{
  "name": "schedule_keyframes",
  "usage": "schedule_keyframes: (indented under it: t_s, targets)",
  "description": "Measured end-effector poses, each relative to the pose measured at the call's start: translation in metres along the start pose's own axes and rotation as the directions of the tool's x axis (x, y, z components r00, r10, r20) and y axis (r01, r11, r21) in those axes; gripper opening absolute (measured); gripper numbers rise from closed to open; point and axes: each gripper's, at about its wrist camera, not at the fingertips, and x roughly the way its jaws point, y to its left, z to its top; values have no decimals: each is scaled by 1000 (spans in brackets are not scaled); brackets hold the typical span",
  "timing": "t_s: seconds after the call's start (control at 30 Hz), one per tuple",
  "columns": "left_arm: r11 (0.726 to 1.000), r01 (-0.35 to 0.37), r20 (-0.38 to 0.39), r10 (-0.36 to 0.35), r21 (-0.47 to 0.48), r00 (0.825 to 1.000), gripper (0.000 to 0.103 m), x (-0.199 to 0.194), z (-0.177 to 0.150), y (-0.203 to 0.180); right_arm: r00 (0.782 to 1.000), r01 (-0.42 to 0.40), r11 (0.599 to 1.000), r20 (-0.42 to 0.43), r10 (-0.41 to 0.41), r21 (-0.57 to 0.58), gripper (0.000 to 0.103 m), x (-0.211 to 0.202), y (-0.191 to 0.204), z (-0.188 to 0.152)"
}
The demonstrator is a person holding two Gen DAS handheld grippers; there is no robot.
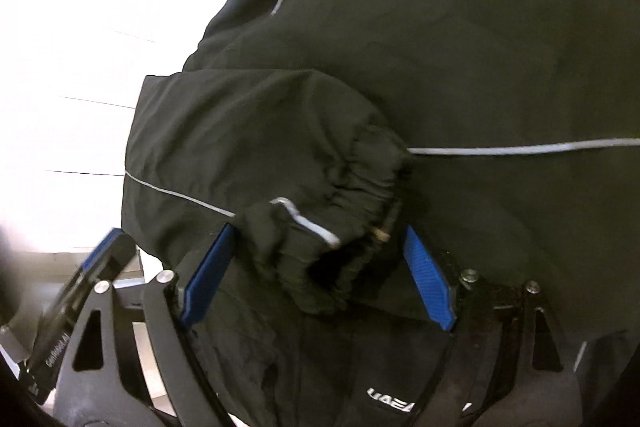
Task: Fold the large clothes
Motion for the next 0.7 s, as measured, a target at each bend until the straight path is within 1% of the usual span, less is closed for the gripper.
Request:
schedule_keyframes:
  t_s: [0.03, 0.1, 0.13, 0.2, 0.3, 0.37, 0.47, 0.53, 0.6, 0.7]
  targets:
    - [1000, -8, -13, 8, -4, 1000, 58, 2, 0, -1, 1000, 12, 1000, 3, -12, -25, 48, 1, 6, 0]
    - [1000, -31, -45, 32, 3, 999, 58, 4, -2, -5, 998, 56, 996, 15, -55, -68, 35, 1, 16, -2]
    - [1000, -27, -46, 27, 5, 999, 58, 4, -2, -7, 997, 69, 994, 28, -67, -81, 30, -1, 19, -2]
    - [1000, -22, -47, 23, 14, 999, 58, 2, -2, -13, 995, 91, 988, 60, -84, -124, 26, -12, 28, -7]
    - [999, -34, -40, 36, 42, 999, 58, -3, 1, -27, 984, 147, 976, 122, -128, -162, 25, -37, 34, -12]
    - [996, -49, -34, 51, 68, 998, 58, -6, 4, -38, 975, 180, 968, 162, -152, -174, 25, -57, 34, -16]
    - [995, -37, -23, 39, 97, 999, 58, -11, 8, -53, 957, 239, 955, 210, -200, -176, 25, -84, 30, -19]
    - [993, -28, -17, 30, 118, 999, 58, -13, 11, -63, 941, 282, 946, 237, -241, -161, 25, -102, 20, -22]
    - [991, -22, -15, 25, 135, 1000, 58, -12, 12, -70, 927, 319, 938, 250, -278, -139, 25, -114, 8, -24]
    - [987, -22, -17, 25, 160, 1000, 58, -4, 13, -74, 901, 377, 921, 268, -341, -98, 25, -127, -15, -25]
